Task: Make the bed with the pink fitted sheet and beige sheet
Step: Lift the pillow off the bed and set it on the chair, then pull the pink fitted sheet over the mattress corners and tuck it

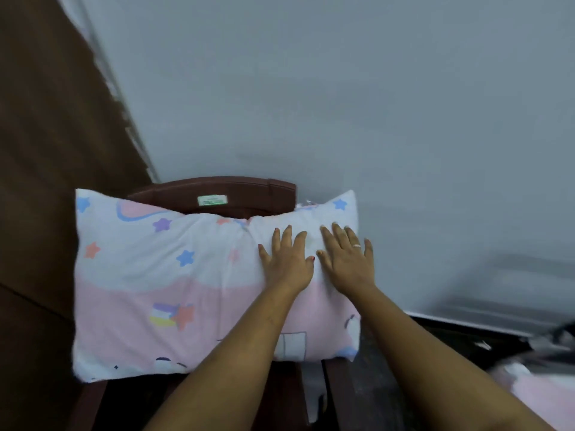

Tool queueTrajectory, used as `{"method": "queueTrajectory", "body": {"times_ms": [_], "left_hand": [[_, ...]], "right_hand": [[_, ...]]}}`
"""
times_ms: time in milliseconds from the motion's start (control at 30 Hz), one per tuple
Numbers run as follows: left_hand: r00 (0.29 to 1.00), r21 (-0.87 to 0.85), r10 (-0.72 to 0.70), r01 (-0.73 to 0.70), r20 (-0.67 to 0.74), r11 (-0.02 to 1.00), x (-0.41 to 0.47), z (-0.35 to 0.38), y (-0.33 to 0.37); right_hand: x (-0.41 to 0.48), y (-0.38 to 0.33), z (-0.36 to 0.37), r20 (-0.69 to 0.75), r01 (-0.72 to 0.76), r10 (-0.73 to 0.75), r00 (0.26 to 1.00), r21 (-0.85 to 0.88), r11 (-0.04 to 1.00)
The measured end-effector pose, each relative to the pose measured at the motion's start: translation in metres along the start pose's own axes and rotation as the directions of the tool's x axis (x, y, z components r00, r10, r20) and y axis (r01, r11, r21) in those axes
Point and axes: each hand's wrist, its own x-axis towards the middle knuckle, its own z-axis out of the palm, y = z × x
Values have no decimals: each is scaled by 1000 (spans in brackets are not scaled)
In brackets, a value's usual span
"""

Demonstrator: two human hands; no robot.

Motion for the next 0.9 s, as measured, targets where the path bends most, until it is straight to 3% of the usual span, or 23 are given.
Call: {"method": "queueTrajectory", "body": {"times_ms": [200,400,633,900], "left_hand": [[957,89,238,-255,166,963,-40,47,89],[864,144,386,-448,322,883,-84,96,164],[759,122,388,-517,523,847,-155,172,273],[639,5,415,-548,648,836,-253,255,408]], "right_hand": [[-75,89,-7,48,-265,266,963,-16,964],[-149,180,-6,117,-509,497,860,127,851],[-264,291,0,149,-633,616,774,186,751],[-426,438,-16,290,-814,764,577,129,566]]}}
